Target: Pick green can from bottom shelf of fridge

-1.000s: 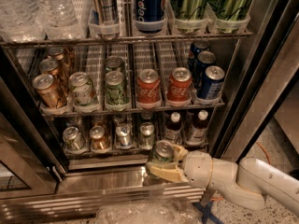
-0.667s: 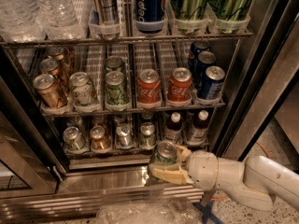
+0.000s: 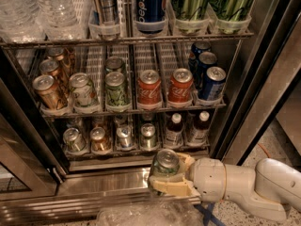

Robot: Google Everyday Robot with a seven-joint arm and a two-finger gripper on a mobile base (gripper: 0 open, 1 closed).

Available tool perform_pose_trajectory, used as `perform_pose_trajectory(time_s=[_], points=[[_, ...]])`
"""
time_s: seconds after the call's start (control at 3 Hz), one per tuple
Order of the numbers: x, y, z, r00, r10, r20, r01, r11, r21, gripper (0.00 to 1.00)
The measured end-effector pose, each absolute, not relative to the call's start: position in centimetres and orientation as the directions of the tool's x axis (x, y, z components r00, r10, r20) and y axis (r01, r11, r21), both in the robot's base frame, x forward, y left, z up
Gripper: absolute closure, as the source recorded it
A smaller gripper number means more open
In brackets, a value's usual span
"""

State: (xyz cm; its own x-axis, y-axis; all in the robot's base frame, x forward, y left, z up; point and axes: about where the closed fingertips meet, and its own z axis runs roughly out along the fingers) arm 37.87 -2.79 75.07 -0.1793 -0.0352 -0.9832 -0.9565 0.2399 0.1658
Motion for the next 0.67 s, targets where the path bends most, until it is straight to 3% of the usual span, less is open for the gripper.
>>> perform_pose_trajectory(time_s=[0.67], points=[[36.8,-1.1,76.5,-0.171,-0.041,-0.984,-0.975,0.147,0.164,1.0]])
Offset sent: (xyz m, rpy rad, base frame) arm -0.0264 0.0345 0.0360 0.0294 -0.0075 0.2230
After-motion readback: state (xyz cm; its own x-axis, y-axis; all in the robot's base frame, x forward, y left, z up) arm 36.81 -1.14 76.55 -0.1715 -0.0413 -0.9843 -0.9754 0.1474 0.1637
